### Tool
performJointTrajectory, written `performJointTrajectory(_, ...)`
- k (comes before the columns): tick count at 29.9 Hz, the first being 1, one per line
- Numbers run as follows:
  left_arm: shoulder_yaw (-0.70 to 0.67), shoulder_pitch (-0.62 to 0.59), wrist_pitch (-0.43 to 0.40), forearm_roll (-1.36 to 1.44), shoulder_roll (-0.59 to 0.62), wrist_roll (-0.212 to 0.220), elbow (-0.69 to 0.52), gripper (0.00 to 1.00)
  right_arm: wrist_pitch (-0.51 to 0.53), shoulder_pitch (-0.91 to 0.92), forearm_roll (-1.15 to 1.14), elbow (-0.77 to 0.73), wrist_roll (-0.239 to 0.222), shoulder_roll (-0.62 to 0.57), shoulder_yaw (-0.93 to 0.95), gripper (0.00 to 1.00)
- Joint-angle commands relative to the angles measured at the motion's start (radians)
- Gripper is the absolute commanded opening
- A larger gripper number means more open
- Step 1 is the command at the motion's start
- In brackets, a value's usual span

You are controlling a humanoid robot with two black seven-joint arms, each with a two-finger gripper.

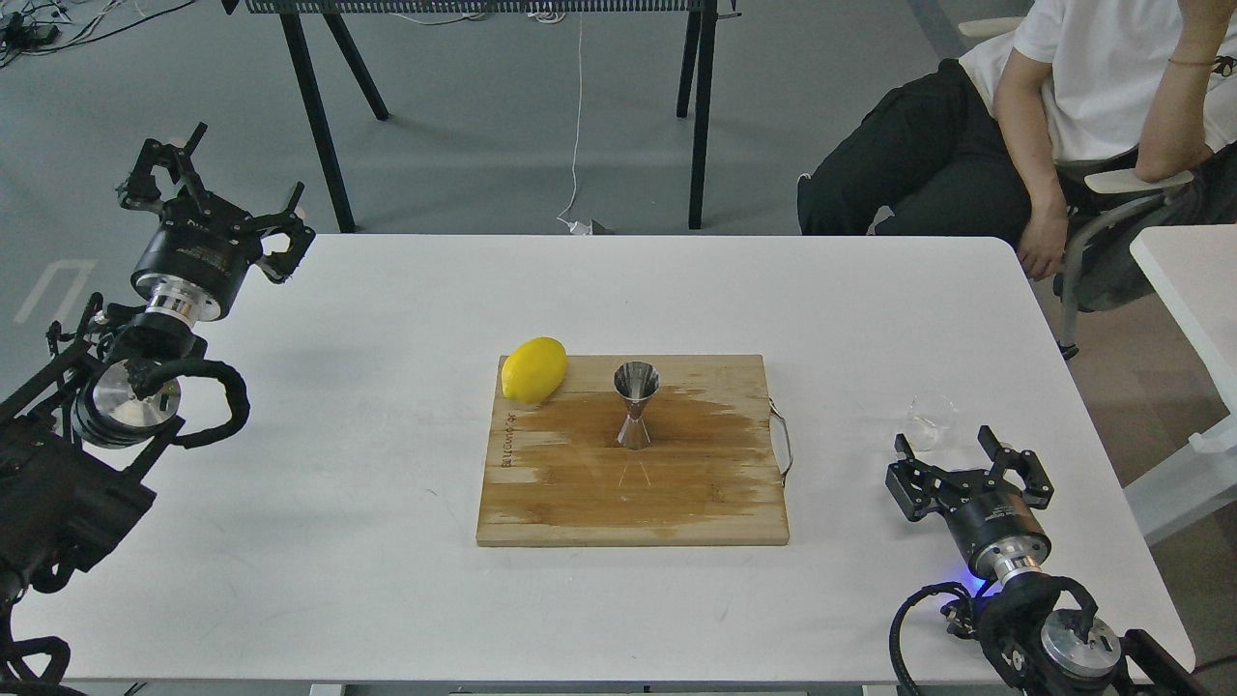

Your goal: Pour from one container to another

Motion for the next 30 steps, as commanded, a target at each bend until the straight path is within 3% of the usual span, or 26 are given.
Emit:
performJointTrajectory(1, -0.001, -0.001, 0.000, 0.000, 0.000, -0.001, 0.000, 1.00, 0.001, 0.032, 0.000, -0.038, 0.001, 0.009, -0.009, 0.98)
performJointTrajectory(6, -0.001, -0.001, -0.003, 0.000, 0.002, -0.001, 0.000, 1.00, 0.000, 0.076, 0.000, -0.081, -0.002, 0.031, -0.023, 0.88)
performJointTrajectory(18, 0.001, 0.002, -0.009, 0.000, 0.037, -0.021, 0.000, 1.00, -0.031, 0.090, 0.007, -0.125, -0.007, 0.037, -0.015, 0.77)
performJointTrajectory(22, -0.001, 0.003, -0.009, 0.000, 0.038, -0.022, 0.000, 1.00, -0.069, 0.090, 0.009, -0.124, -0.007, 0.037, -0.008, 0.62)
performJointTrajectory(30, -0.001, 0.003, -0.009, 0.000, 0.040, -0.024, 0.000, 1.00, -0.089, 0.084, 0.047, -0.102, -0.010, 0.037, -0.014, 0.55)
